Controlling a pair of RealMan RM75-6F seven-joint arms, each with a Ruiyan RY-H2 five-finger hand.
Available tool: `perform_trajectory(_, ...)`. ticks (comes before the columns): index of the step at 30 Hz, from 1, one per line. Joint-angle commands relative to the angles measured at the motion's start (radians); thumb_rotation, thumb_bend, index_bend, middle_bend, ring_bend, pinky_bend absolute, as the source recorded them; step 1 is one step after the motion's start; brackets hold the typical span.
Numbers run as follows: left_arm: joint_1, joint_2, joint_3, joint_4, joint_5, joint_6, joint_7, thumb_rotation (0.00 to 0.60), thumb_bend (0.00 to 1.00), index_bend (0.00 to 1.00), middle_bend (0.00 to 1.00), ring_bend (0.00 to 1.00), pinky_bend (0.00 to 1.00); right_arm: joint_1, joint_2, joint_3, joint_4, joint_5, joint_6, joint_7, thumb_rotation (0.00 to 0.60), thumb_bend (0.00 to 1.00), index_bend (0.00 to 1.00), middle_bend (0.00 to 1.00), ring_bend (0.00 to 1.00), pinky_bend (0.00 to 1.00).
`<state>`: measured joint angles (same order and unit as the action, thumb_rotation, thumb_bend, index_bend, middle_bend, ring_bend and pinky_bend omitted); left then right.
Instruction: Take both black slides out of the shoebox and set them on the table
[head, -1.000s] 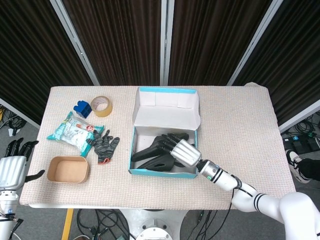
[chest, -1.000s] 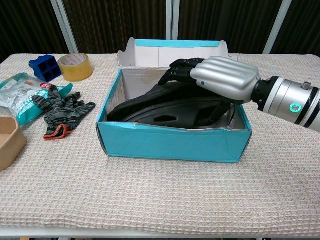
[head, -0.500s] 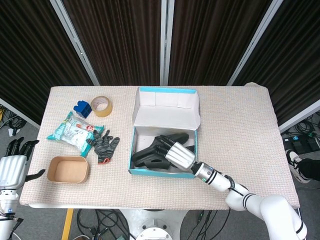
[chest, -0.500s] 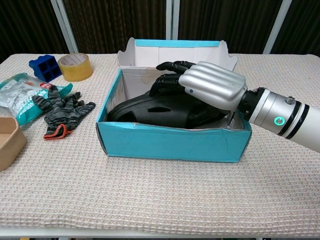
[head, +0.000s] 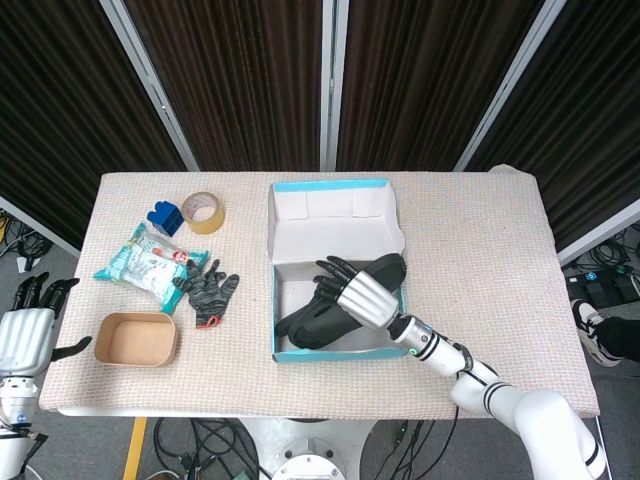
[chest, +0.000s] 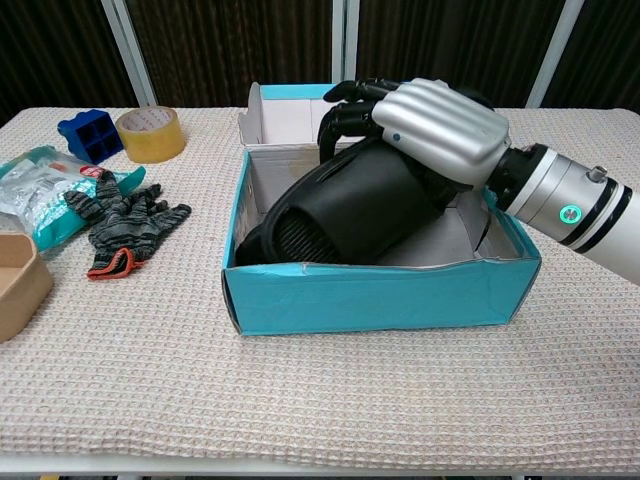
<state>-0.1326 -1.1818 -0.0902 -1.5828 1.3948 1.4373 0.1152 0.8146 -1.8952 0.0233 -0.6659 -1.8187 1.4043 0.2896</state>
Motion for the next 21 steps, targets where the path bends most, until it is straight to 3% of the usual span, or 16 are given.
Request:
perform_trajectory(1,-0.003,0.002,0.0,0.0,0.0,-0.005,0.0,0.6,0.0,0.18,0.19,0.06,0.09,0.003,0.008,0.02,0.009,0.019,0.018,-0.004,0.6,0.74,0.44,0.29,0.11,0.16)
perform_trajectory(10,-0.027,0.011,-0.01,0.012,0.01,-0.026,-0.016,0.6,0.0,0.18,0.19,0.06,0.09,-0.06,0.156,0.096,-0.047,0.14,0.053,0.003,0.6,0.74,0.46,0.3,0.12,0.17)
perform_trajectory(15,-0.052,0.017,-0.017,0.02,0.026,-0.044,-0.032,0.6,0.0,0.18,0.19,0.06,0.09,-0.143,0.261,0.106,-0.08,0.248,-0.035,0.042,0.6,0.74,0.46,0.3,0.12,0.17)
perform_trajectory(21,-0.085,0.025,-0.029,0.018,0.043,-0.065,-0.036,0.6,0.0,0.18,0.19,0.06,0.09,-0.192,0.282,0.09,-0.021,0.323,-0.178,0.155,0.6,0.74,0.46,0.29,0.12,0.17)
